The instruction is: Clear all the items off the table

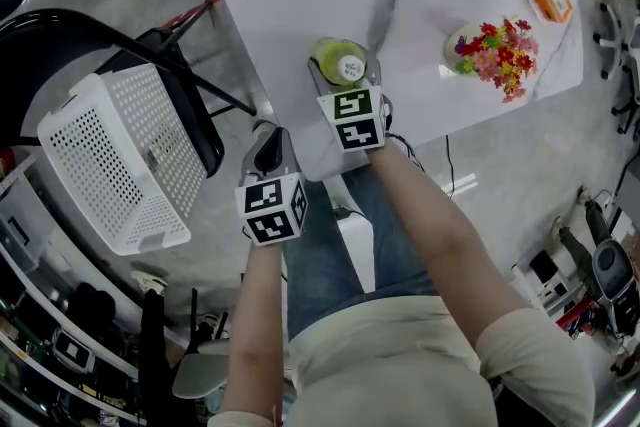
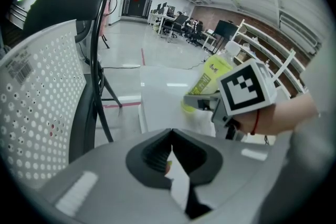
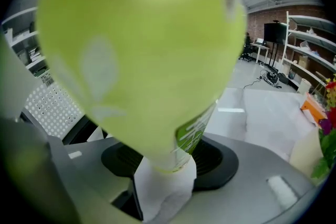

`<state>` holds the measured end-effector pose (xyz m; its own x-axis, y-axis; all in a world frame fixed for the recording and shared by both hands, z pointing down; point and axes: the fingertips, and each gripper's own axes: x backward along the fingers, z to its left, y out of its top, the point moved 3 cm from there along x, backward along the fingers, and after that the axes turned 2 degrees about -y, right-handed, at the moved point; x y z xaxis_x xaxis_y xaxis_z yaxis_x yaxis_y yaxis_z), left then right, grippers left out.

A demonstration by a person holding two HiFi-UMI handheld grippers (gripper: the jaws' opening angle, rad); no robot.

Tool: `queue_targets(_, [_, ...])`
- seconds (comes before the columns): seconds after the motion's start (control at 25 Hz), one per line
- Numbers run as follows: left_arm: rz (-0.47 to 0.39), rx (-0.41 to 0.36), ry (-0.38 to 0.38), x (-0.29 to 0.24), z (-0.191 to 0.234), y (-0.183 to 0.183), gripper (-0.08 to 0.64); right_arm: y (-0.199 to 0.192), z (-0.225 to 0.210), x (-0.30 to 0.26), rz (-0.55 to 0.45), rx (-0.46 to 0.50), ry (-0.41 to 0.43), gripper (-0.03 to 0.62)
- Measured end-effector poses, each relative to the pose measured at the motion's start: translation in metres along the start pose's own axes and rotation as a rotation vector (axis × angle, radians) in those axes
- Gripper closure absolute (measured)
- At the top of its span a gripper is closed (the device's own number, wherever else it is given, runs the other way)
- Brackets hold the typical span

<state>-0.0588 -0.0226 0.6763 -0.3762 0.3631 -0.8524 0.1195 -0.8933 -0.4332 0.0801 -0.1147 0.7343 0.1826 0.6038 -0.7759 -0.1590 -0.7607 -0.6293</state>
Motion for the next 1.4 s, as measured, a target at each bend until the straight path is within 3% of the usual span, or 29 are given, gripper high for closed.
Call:
queue_targets(0.48, [-0.024, -0.017, 0.0, 0.017, -0.002, 0.003, 0.552, -0.001, 0.006, 0.029, -0.008, 0.04, 0.003, 0.324])
queue_targets(1.4, [-0.072, -0.031, -0.018, 0.097, -0.006, 0.029, 0.552, 0.065, 0.033, 0.128, -0.09, 0.017, -0.042, 0.324])
